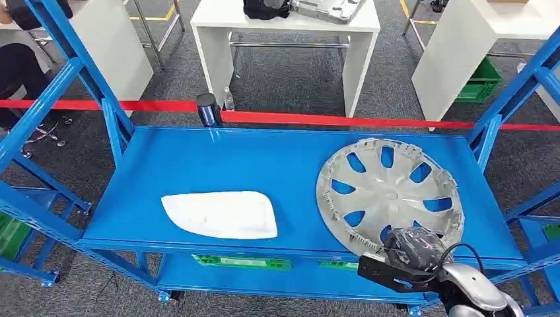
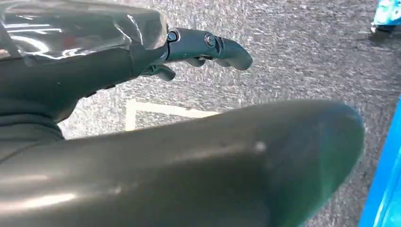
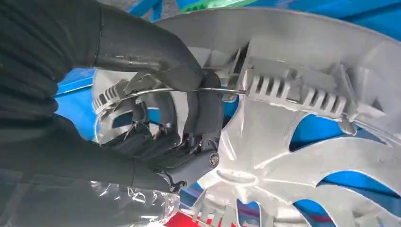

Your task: Take the parts from the cabinet and place them on the table.

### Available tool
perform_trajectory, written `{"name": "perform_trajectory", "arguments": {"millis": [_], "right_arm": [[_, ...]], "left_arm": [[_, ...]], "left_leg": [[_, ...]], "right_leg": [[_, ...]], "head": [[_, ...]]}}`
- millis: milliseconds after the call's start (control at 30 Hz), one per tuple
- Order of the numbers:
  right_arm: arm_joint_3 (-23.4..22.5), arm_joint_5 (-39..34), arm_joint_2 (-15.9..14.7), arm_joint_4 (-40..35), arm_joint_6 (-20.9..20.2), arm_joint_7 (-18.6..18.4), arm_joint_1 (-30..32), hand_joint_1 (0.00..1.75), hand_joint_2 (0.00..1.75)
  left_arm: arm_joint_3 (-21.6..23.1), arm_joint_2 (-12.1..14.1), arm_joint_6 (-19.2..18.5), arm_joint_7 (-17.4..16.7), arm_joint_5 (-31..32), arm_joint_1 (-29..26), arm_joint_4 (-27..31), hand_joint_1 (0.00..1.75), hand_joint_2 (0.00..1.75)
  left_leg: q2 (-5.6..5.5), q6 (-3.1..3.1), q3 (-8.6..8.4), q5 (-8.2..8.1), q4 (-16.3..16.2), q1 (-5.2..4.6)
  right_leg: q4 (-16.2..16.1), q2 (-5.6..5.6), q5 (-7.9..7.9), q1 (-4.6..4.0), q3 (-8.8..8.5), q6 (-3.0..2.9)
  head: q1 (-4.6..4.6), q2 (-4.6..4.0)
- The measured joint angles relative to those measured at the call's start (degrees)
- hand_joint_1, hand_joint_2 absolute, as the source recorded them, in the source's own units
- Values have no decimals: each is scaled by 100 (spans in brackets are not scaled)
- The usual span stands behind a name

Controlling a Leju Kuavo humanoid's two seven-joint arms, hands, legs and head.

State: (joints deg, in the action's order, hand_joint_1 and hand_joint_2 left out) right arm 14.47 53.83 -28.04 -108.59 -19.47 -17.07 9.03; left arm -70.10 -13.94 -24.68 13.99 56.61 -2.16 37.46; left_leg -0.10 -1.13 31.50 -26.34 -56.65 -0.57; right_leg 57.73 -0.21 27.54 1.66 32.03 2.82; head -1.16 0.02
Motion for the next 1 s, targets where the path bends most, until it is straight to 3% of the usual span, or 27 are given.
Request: {"name": "perform_trajectory", "arguments": {"millis": [33,100,167,200,267,300,333,367,400,467,500,600,633,667,700,767,800,833,867,900,967,1000], "right_arm": [[-7,-9,-7,-40,13,4,27,173,175],[-11,-24,-2,-61,28,4,50,175,175],[-13,-33,-4,-81,66,2,63,175,175],[-15,-33,-2,-109,83,-9,80,175,175],[-22,-48,-4,-129,120,-22,138,175,175],[-28,-61,-4,-142,125,-24,163,175,175],[-35,-76,-7,-146,138,-24,185,175,175],[-42,-85,-7,-155,149,-22,200,175,175],[-46,-87,-7,-157,168,-24,211,175,175],[-52,-94,-20,-166,181,-22,215,175,175],[-57,-94,-22,-177,186,-22,218,175,175],[-81,-96,-35,-177,190,-22,223,175,175],[-94,-96,-37,-181,190,-22,221,175,175],[-107,-92,-46,-186,190,-22,228,175,175],[-109,-92,-59,-186,188,-24,232,175,175],[-109,-87,-68,-181,186,-22,240,175,175],[-107,-85,-68,-175,188,-22,261,175,175],[-107,-94,-68,-166,201,-16,275,175,175],[-109,-140,-64,-155,238,15,279,175,175],[-122,-207,-59,-155,297,39,290,175,175],[-192,-451,-29,-155,502,242,295,175,175],[-230,-650,-4,-157,637,407,293,175,175]], "left_arm": [[0,2,0,20,13,1,-2,0,0],[0,0,17,37,46,3,-24,0,0],[0,13,17,61,61,-1,-44,0,0],[0,11,11,139,72,0,-57,0,0],[4,33,-55,350,94,2,-68,0,0],[4,35,-81,462,101,-4,-81,0,0],[4,35,-114,542,107,-7,-90,0,0],[4,35,-142,584,114,-12,-94,0,0],[4,41,-166,612,138,-13,-96,0,0],[7,57,-151,643,181,-13,-96,0,0],[11,70,-85,653,223,-1,-96,0,0],[18,74,42,688,288,-8,-96,0,0],[18,74,66,695,288,-10,-94,0,0],[20,70,70,704,291,-8,-94,0,0],[24,63,70,710,291,-5,-94,0,0],[24,68,70,715,288,-3,-94,0,0],[24,61,70,723,291,-5,-94,0,0],[24,61,70,725,312,-7,-94,0,0],[22,55,70,743,339,-10,-94,0,0],[22,48,70,784,347,-10,-83,0,0],[22,4,-11,876,365,-10,-20,0,0],[15,-13,-77,898,391,-11,26,0,0]], "left_leg": [[-4,19,4,-22,-31,-1],[-6,40,-7,-21,-23,17],[-6,93,18,-104,-119,43],[-2,135,156,-323,-392,48],[2,191,585,-793,-1348,83],[2,202,775,-930,-1762,91],[2,203,871,-940,-1955,97],[2,194,814,-801,-1819,102],[2,179,643,-570,-1438,102],[-4,113,80,-58,-293,97],[-5,104,-32,-130,-63,65],[4,49,12,-116,-66,22],[4,-1,9,-91,-24,19],[17,-61,-89,3,108,87],[30,-103,-107,34,138,65],[29,-128,-77,51,135,47],[28,-135,-61,55,133,29],[26,-140,-52,58,130,16],[24,-140,-56,58,129,10],[20,-138,-64,57,124,10],[13,-102,-63,28,71,12],[14,-71,-32,3,21,-3]], "right_leg": [[-3,17,-3,5,-1,-110],[2,16,7,-31,-3,-195],[-21,21,-21,24,-54,-250],[-20,16,-22,25,-55,-272],[-15,15,-22,20,-37,-272],[-14,14,-22,18,-36,-272],[-14,14,-21,17,-38,-272],[-14,16,-20,16,-46,-271],[-15,21,-20,16,-54,-270],[-20,33,-19,12,-77,-266],[-19,31,-17,-22,-65,-249],[-50,34,-38,-2,-49,-152],[-91,35,-62,-5,-64,-112],[-24,30,-35,5,-23,-103],[149,22,92,-18,57,-132],[1033,25,507,-23,469,-203],[1506,25,672,-23,697,-208],[1820,24,740,-22,852,-179],[1778,23,681,-22,842,-129],[1435,23,516,-22,669,-63],[342,12,102,-13,141,38],[-40,-8,21,-7,-13,-1]], "head": [[-13,0],[-15,0],[-15,0],[-50,0],[-52,0],[-57,0],[-55,0],[-55,0],[-57,0],[-57,0],[-48,0],[-46,0],[-59,0],[-42,0],[-30,0],[-15,0],[-18,0],[-15,0],[-18,0],[-18,0],[-11,0],[0,0]]}}
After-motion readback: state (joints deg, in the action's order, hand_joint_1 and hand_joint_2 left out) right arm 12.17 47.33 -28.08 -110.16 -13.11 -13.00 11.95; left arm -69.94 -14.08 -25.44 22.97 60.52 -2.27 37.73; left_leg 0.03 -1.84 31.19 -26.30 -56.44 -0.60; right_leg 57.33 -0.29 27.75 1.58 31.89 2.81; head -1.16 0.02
